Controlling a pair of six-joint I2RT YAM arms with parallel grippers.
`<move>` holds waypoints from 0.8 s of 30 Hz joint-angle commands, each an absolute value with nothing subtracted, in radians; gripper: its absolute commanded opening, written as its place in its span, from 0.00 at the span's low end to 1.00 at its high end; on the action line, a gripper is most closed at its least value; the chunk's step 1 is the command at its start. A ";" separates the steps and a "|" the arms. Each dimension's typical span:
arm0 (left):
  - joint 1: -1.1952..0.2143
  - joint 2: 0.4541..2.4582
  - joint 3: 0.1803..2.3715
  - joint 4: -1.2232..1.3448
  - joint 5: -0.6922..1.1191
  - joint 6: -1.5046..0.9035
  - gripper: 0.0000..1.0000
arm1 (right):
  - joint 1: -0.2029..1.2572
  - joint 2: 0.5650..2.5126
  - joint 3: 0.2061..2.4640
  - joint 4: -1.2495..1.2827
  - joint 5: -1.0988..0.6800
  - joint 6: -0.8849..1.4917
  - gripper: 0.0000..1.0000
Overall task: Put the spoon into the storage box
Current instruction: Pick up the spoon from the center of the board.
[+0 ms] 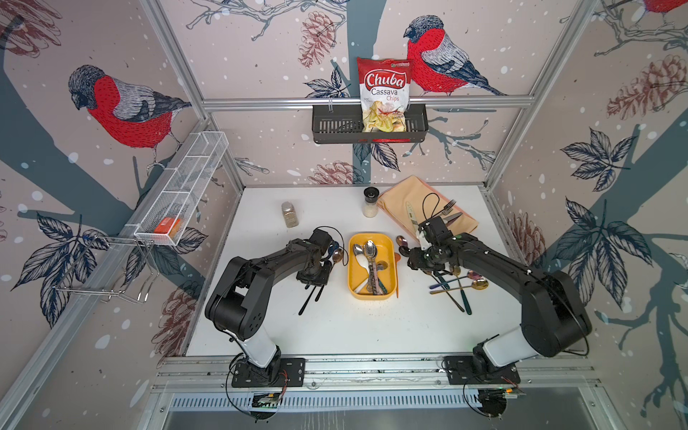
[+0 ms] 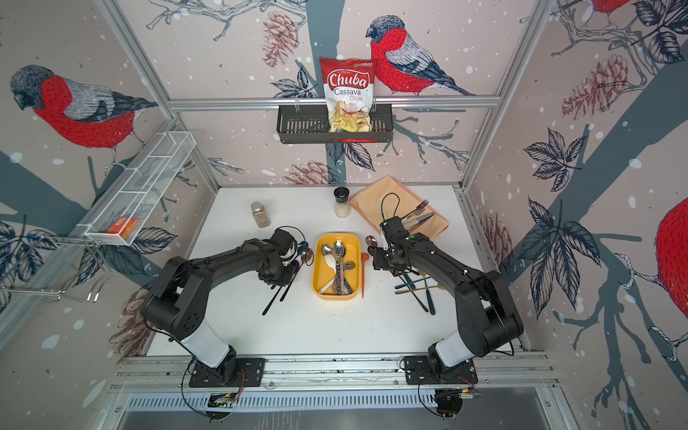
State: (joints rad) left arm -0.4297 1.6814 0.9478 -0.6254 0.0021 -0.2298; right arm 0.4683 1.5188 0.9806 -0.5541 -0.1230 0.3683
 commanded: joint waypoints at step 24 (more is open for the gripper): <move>-0.430 1.647 0.980 -0.675 0.027 -0.214 0.02 | 0.466 1.516 0.971 -0.540 -0.130 0.367 0.56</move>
